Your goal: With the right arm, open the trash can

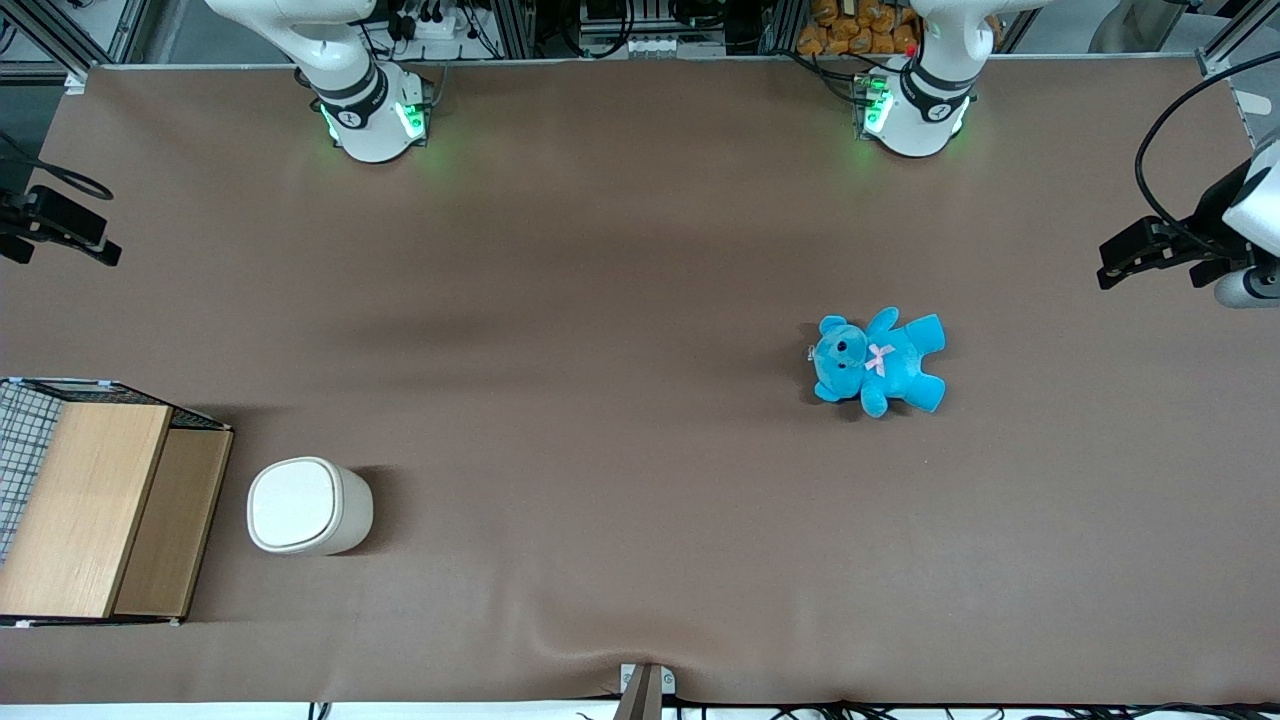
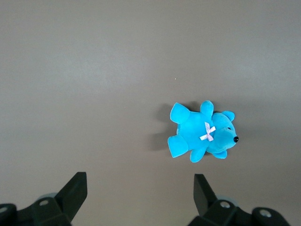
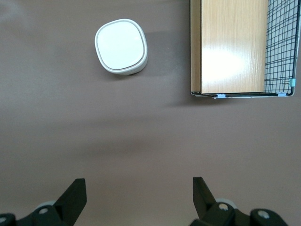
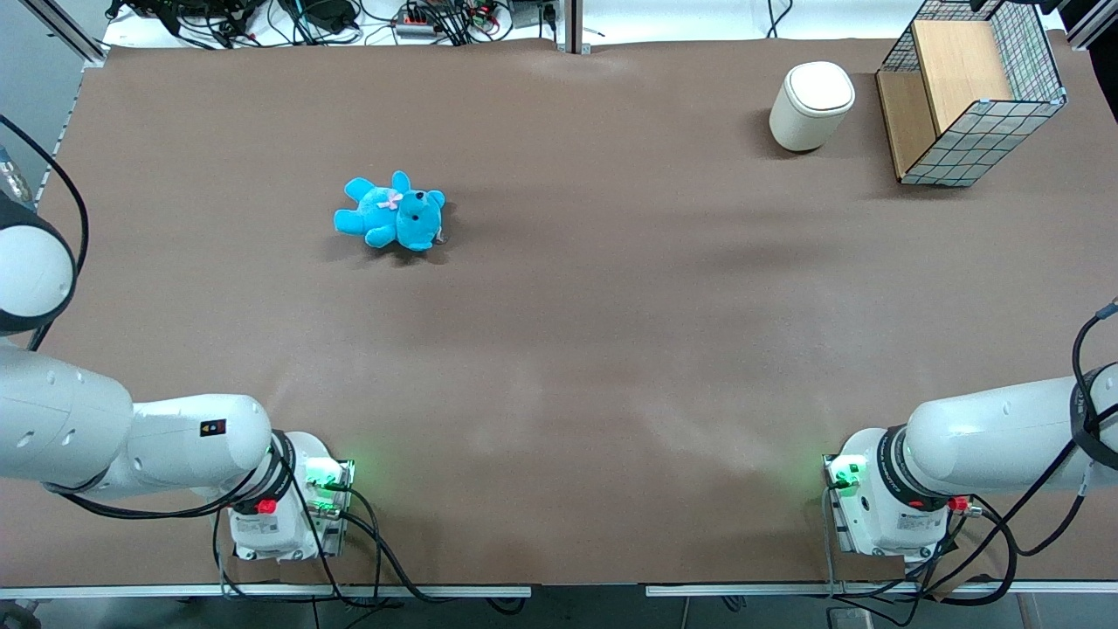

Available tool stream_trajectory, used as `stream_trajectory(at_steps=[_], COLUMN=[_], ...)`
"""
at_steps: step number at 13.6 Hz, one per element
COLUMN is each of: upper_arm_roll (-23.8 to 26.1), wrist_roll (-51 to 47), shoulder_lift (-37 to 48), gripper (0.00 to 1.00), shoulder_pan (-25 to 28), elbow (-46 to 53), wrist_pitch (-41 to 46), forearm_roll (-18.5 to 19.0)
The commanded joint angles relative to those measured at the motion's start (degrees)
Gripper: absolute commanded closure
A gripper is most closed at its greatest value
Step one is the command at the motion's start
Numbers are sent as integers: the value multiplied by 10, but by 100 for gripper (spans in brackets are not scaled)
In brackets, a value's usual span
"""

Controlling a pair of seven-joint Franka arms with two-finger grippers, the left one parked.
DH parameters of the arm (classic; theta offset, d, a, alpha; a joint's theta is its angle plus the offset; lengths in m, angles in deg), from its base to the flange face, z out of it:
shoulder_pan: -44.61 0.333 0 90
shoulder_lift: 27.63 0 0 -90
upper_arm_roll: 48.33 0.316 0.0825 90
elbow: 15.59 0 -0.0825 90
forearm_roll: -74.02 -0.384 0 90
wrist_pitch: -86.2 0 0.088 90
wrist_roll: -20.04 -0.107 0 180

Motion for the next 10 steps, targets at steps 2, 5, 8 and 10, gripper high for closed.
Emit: stream_trajectory(at_steps=[2, 5, 8, 10], upper_arm_roll=[2, 3, 3, 3], wrist_roll=[-7, -7, -6, -5], shoulder_lift=[9, 10, 9, 8], gripper=[0, 0, 0, 0], shoulder_pan=[-6, -4, -5, -3], elbow=[-8, -7, -8, -7], wrist_pitch=[0, -1, 0, -1], forearm_roll=[-6, 3, 3, 4])
